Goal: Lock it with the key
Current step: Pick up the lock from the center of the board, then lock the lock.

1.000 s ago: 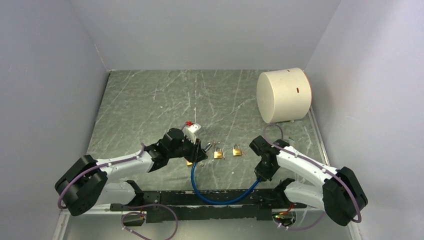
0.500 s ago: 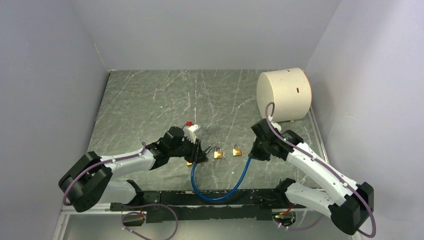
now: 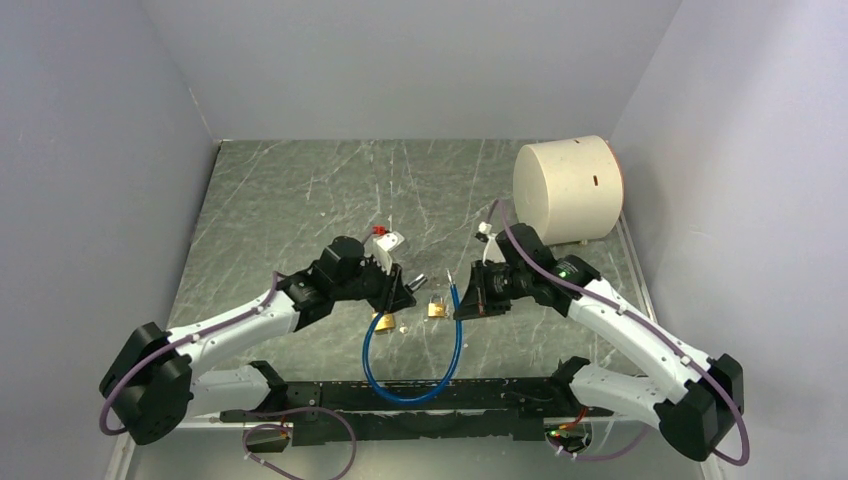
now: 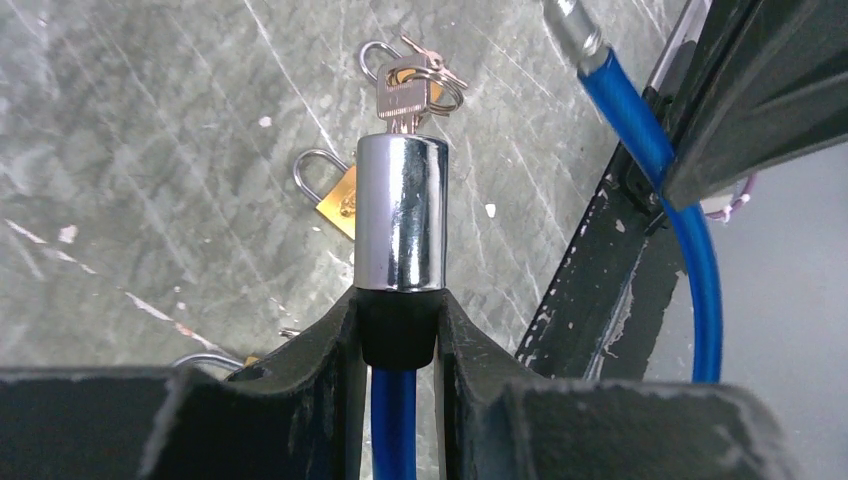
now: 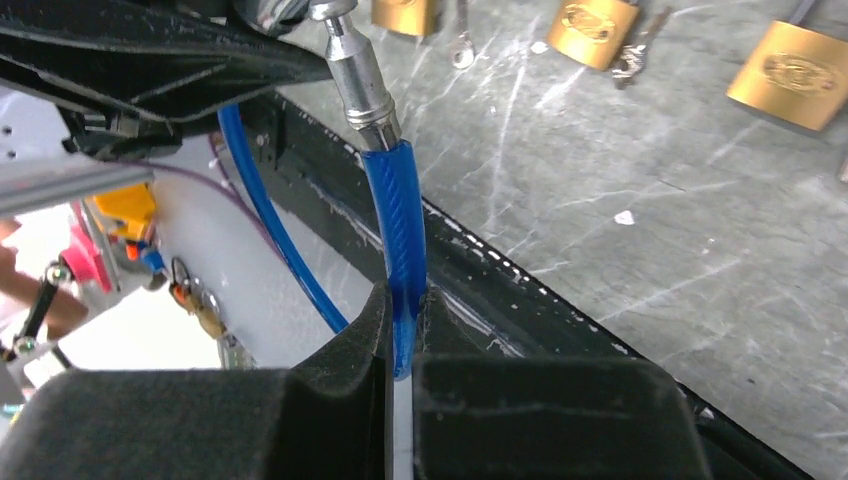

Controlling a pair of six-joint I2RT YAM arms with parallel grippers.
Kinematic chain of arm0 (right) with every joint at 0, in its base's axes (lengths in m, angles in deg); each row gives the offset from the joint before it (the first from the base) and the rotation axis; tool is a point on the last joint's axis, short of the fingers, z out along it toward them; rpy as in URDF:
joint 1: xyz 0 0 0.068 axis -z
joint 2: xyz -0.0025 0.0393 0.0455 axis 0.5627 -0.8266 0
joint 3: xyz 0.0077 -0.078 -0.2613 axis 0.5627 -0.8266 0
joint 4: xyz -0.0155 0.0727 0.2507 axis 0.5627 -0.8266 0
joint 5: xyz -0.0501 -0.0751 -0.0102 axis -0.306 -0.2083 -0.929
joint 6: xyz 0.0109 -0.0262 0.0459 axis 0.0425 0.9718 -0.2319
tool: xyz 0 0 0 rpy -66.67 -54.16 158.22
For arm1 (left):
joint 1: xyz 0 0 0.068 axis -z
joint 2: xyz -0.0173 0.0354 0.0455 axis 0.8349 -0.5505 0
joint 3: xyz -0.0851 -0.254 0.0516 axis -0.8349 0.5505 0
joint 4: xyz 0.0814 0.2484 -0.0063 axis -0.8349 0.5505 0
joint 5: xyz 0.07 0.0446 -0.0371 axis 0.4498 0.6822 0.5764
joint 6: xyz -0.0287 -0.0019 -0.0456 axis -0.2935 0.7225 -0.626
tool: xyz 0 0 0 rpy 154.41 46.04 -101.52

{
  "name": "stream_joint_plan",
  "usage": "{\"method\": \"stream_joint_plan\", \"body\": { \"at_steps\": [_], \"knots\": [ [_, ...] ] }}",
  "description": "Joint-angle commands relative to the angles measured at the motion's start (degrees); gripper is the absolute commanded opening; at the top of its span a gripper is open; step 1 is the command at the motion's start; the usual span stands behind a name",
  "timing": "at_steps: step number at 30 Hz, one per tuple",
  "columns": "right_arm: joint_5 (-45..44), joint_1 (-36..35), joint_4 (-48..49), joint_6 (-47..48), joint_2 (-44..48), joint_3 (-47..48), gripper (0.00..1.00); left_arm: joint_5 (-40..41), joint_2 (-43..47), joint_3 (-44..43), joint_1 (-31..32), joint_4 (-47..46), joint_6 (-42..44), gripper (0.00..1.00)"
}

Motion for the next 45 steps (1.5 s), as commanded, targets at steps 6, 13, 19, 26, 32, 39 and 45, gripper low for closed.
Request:
{"method": "stream_joint_plan", "body": {
  "at_steps": [6,13,19,26,32,39,45],
  "knots": [
    [4.81,-8.6,3.95,-0.46,-5.78,6.36,0.0,4.91,1.77,-5.19,0.06,7.08,10.68,0.02],
    [4.22,-10.79,7.74,-4.62,-9.55,5.98,0.0,4.96,2.57,-6.0,0.03,8.04,11.99,0.02],
    [4.16,-11.06,9.51,-6.08,-11.81,5.79,0.0,4.68,5.05,-4.37,0.11,6.85,12.01,0.02],
    [4.62,-11.41,11.57,-7.11,-13.39,5.06,0.0,4.38,6.63,-3.14,0.25,5.96,12.41,0.02],
    [4.67,-11.39,11.97,-6.52,-14.31,6.35,0.0,3.18,5.36,-3.73,0.51,7.05,13.22,0.02],
    [5.16,-11.4,13.16,-6.86,-15.05,6.33,0.0,2.93,4.78,-4.24,0.97,7.88,14.18,0.02],
    [6.06,-11.62,14.25,-7.39,-13.8,6.34,0.0,4.72,3.25,-4.17,1.11,7.48,13.81,0.02]
  ]
}}
